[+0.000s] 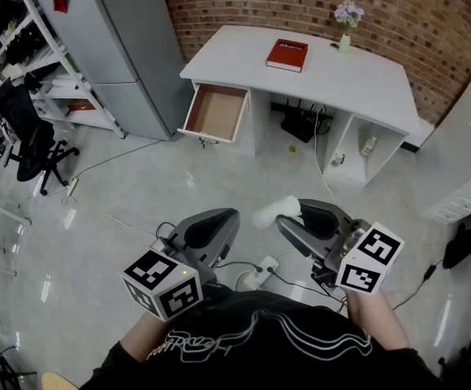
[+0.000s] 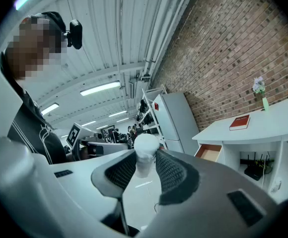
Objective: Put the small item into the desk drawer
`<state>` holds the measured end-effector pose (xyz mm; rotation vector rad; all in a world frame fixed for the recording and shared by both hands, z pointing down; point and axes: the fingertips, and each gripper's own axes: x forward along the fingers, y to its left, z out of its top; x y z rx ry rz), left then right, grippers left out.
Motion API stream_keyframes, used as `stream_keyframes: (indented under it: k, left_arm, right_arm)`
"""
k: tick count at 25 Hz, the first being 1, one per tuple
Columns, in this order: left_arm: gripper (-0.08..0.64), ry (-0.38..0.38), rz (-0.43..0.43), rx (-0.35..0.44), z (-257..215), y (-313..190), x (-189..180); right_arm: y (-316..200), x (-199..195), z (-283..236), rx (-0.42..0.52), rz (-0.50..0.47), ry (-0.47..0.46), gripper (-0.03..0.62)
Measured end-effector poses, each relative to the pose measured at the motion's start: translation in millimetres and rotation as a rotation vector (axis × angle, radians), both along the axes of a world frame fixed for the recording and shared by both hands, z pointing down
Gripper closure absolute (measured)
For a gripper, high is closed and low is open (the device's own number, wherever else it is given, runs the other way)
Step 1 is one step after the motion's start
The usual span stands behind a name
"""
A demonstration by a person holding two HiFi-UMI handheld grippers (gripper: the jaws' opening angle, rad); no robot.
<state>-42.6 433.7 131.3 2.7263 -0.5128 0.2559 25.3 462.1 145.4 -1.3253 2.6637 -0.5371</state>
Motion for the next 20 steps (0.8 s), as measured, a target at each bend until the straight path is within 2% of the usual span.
stream_keyframes:
  k: [4, 11, 20]
  left_arm:
    - [0.537, 0.002, -0.002, 0.001, -0.2, -1.3, -0.2]
    - [0.537, 0.010, -0.012, 0.019, -8.3, -3.7, 2.6]
    - [0.537, 0.005, -0.039, -0.027, 11.5, -27.2, -2.1]
  right_arm:
    - [-1.5, -0.3, -2.8, 0.009, 0.001, 0.005, 0.457]
    - [-7.1, 6.3, 0.1, -0.041, -0.003, 0.001, 0.457]
    - [-28.0, 9.0, 19.0, -0.084, -0.002, -0.001, 0.457]
